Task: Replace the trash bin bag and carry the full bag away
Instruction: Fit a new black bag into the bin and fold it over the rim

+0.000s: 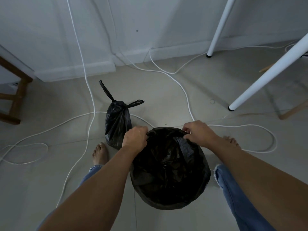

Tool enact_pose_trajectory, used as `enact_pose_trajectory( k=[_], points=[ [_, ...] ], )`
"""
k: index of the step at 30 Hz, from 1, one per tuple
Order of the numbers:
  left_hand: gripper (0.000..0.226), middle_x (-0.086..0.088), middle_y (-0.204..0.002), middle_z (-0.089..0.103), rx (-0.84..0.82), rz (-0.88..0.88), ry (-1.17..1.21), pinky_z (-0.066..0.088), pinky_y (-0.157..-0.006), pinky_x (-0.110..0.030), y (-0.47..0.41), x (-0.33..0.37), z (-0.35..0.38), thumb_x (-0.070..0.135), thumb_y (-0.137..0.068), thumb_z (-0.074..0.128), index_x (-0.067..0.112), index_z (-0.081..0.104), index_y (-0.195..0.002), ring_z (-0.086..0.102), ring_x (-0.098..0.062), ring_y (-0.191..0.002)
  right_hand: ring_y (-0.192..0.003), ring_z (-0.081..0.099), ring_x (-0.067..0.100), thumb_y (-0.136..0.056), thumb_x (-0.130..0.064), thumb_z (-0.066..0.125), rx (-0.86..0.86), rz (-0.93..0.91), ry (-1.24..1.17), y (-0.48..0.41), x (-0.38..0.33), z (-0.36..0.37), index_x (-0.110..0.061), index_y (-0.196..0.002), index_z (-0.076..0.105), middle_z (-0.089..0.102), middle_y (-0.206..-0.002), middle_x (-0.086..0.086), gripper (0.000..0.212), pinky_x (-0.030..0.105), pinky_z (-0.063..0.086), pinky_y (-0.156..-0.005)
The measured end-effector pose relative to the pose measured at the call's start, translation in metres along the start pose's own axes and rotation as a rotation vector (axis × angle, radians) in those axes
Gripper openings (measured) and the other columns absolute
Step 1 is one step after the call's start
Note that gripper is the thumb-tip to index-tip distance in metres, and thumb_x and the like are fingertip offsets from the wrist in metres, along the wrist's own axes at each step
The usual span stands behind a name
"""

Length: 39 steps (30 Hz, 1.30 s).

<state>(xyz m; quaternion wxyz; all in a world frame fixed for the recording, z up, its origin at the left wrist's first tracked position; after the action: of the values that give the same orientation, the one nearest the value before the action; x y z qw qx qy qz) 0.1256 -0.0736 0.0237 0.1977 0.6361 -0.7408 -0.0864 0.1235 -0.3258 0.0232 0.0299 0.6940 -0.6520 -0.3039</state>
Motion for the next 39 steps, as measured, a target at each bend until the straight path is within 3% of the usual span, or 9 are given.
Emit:
enact_pose_trajectory(
  k=[10, 15, 17, 20, 23, 25, 30, 35, 39],
  points=[
    [0.019, -0.013, -0.114, 0.067, 0.032, 0.002, -0.047, 0.053, -0.085, -0.045, -0.018, 0.000, -0.002, 0.012, -0.095, 0.057, 0.010, 0.063, -0.113, 0.065, -0.036, -0.107, -0.092, 0.064, 0.034, -0.079, -0.022, 0.060, 0.064, 0.037, 0.062, -0.016, -0.002, 0.004, -0.018, -0.096, 0.067, 0.068, -0.101, 0.013, 0.019, 0.035, 0.053, -0.080],
    [0.028, -0.011, -0.121, 0.061, 0.120, 0.016, -0.028, 0.055, -0.090, -0.046, -0.019, -0.007, -0.007, 0.027, -0.096, 0.060, 0.010, 0.060, -0.118, 0.059, -0.033, -0.114, -0.100, 0.062, 0.034, -0.081, -0.027, 0.065, 0.108, 0.094, -0.001, -0.018, -0.004, 0.005, -0.016, -0.110, 0.064, 0.068, -0.108, 0.013, 0.031, 0.036, 0.051, -0.087],
    [0.029, -0.011, -0.113, 0.062, 0.277, 0.092, -0.025, 0.056, -0.084, -0.047, -0.014, -0.010, -0.004, 0.029, -0.094, 0.059, 0.009, 0.062, -0.113, 0.060, -0.033, -0.107, -0.106, 0.058, 0.032, -0.082, -0.036, 0.066, 0.204, 0.042, 0.002, -0.014, -0.010, 0.001, -0.011, -0.117, 0.060, 0.065, -0.111, 0.011, 0.042, 0.039, 0.048, -0.090],
    [0.021, -0.008, -0.099, 0.061, 0.383, 0.250, 0.023, 0.056, -0.077, -0.045, 0.000, -0.004, 0.008, 0.026, -0.091, 0.055, 0.011, 0.064, -0.102, 0.061, -0.030, -0.094, -0.098, 0.055, 0.033, -0.083, -0.036, 0.062, 0.453, -0.171, 0.072, -0.004, -0.031, -0.001, -0.007, -0.102, 0.062, 0.062, -0.101, 0.012, 0.034, 0.043, 0.048, -0.084],
    [0.029, -0.008, -0.110, 0.062, 0.132, 0.375, -0.061, 0.053, -0.088, -0.043, 0.016, 0.014, 0.021, 0.032, -0.092, 0.053, 0.015, 0.064, -0.112, 0.058, -0.030, -0.108, -0.096, 0.056, 0.034, -0.081, -0.034, 0.053, 0.239, -0.440, 0.210, 0.008, -0.051, 0.025, -0.009, -0.093, 0.061, 0.061, -0.098, 0.012, 0.028, 0.044, 0.048, -0.082],
    [0.044, -0.005, -0.131, 0.055, -0.119, 0.382, -0.222, 0.043, -0.101, -0.043, 0.025, 0.021, 0.034, 0.041, -0.093, 0.054, 0.021, 0.057, -0.132, 0.047, -0.028, -0.126, -0.113, 0.051, 0.030, -0.082, -0.038, 0.053, -0.011, -0.479, 0.387, 0.016, -0.051, 0.049, -0.014, -0.107, 0.061, 0.059, -0.116, 0.008, 0.036, 0.042, 0.044, -0.093],
    [0.085, -0.005, -0.166, 0.019, -0.423, 0.326, -0.425, 0.017, -0.122, -0.052, 0.039, 0.010, 0.062, 0.065, -0.087, 0.057, 0.035, 0.022, -0.158, 0.014, -0.030, -0.153, -0.146, 0.016, 0.026, -0.087, -0.052, 0.052, -0.320, -0.361, 0.616, 0.030, -0.029, 0.077, -0.024, -0.144, 0.039, 0.032, -0.153, 0.003, 0.065, 0.048, 0.003, -0.120],
    [0.101, -0.007, -0.170, 0.003, -0.522, 0.279, -0.578, 0.003, -0.127, -0.055, 0.035, 0.001, 0.075, 0.076, -0.083, 0.053, 0.032, 0.008, -0.161, 0.001, -0.032, -0.157, -0.149, 0.003, 0.028, -0.085, -0.072, 0.036, -0.447, -0.258, 0.784, 0.028, -0.018, 0.086, -0.033, -0.148, 0.028, 0.016, -0.161, 0.006, 0.075, 0.051, -0.009, -0.119],
    [0.089, -0.009, -0.165, 0.023, -0.394, 0.322, -0.473, 0.012, -0.125, -0.054, 0.039, 0.008, 0.070, 0.068, -0.085, 0.055, 0.025, 0.026, -0.158, 0.015, -0.032, -0.153, -0.149, -0.001, 0.029, -0.081, -0.077, 0.033, -0.454, -0.237, 0.810, 0.029, -0.021, 0.087, -0.037, -0.148, 0.026, 0.011, -0.162, 0.008, 0.079, 0.052, -0.012, -0.118]
  ],
)
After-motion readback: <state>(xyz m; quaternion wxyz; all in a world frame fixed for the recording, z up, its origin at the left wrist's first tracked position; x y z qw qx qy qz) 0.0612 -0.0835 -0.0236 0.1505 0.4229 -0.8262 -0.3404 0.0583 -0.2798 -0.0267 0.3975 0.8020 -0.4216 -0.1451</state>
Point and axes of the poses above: each hand's wrist, its own y-axis away from the middle knuckle, its own z-axis out of the palm, x = y × z, the point moved 1 cm from there along -y, towards the middle knuckle
